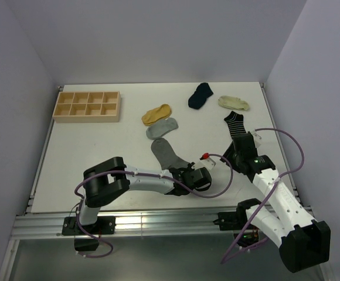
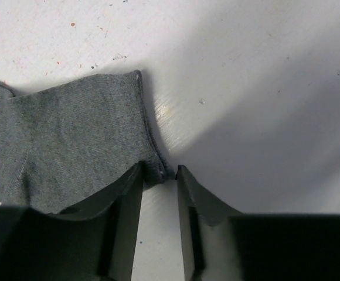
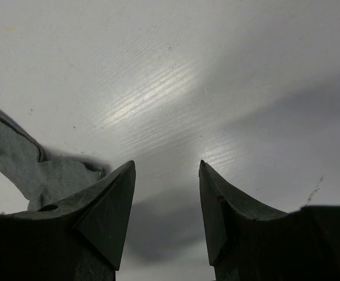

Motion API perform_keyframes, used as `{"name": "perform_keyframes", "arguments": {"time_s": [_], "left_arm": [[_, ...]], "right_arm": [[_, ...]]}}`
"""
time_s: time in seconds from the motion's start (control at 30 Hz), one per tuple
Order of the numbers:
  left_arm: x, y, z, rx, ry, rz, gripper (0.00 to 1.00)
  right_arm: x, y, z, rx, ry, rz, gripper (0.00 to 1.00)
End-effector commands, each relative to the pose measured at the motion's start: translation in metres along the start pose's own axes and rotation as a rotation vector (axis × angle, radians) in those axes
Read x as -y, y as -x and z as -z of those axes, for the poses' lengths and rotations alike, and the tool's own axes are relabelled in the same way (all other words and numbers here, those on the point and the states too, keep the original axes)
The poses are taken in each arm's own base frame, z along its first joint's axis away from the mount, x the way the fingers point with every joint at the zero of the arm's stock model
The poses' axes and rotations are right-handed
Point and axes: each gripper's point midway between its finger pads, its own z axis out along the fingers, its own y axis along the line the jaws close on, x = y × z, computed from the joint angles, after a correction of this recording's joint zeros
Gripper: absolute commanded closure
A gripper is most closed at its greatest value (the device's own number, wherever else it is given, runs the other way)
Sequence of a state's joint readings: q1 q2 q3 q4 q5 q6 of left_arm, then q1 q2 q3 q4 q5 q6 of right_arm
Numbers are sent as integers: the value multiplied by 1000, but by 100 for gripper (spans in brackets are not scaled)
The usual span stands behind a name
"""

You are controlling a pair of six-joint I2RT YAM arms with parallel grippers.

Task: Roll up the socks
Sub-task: Roll the sock at the center of the board.

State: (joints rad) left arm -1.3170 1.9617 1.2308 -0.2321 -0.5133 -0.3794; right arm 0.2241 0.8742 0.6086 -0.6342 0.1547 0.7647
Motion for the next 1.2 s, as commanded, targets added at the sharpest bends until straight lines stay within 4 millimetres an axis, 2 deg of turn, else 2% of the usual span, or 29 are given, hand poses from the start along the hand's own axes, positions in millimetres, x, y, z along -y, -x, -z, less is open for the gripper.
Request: {"name": "perform_keyframes", "arguments": {"time_s": [0.0,0.17,0.2,0.37,0.53,0.57,0.63,0.73,0.77,0.8,0.83,0.87,0.9,0.93,1.03,1.17], "left_arm": [[1,-9,-3,-27,12,-25,70],[2,-16,-3,-40,2,-14,98],[2,-14,-2,-33,-1,-9,100],[4,-6,4,-2,-39,29,100],[9,9,19,28,-180,155,100],[2,9,16,32,-190,202,100],[1,16,25,41,-255,276,100],[-12,25,29,72,-318,387,100],[-16,17,27,42,-351,440,100],[-18,27,32,76,-388,477,100],[-20,28,33,78,-409,509,100],[-25,21,32,48,-441,563,100],[-27,28,35,77,-473,593,100],[-34,23,32,61,-482,646,100],[-40,28,34,62,-546,723,100],[-42,18,33,25,-590,789,100]], "right_arm": [[-2,7,1,40,25,-12,45],[-4,9,3,50,37,-13,45],[-4,10,2,53,38,-13,45],[-11,9,4,49,87,4,45],[-22,3,3,23,152,27,45],[-24,3,3,19,161,30,45],[-29,0,2,8,190,30,45],[-37,-4,3,-10,238,33,45],[-40,-4,4,-12,250,37,46],[-43,-4,3,-12,263,40,46],[-46,-5,4,-20,282,45,46],[-49,-6,5,-26,293,49,47],[-52,-6,5,-24,306,54,47],[-56,-7,5,-34,320,60,47],[-65,-10,5,-46,350,72,47],[-80,-18,4,-67,373,103,49]]}}
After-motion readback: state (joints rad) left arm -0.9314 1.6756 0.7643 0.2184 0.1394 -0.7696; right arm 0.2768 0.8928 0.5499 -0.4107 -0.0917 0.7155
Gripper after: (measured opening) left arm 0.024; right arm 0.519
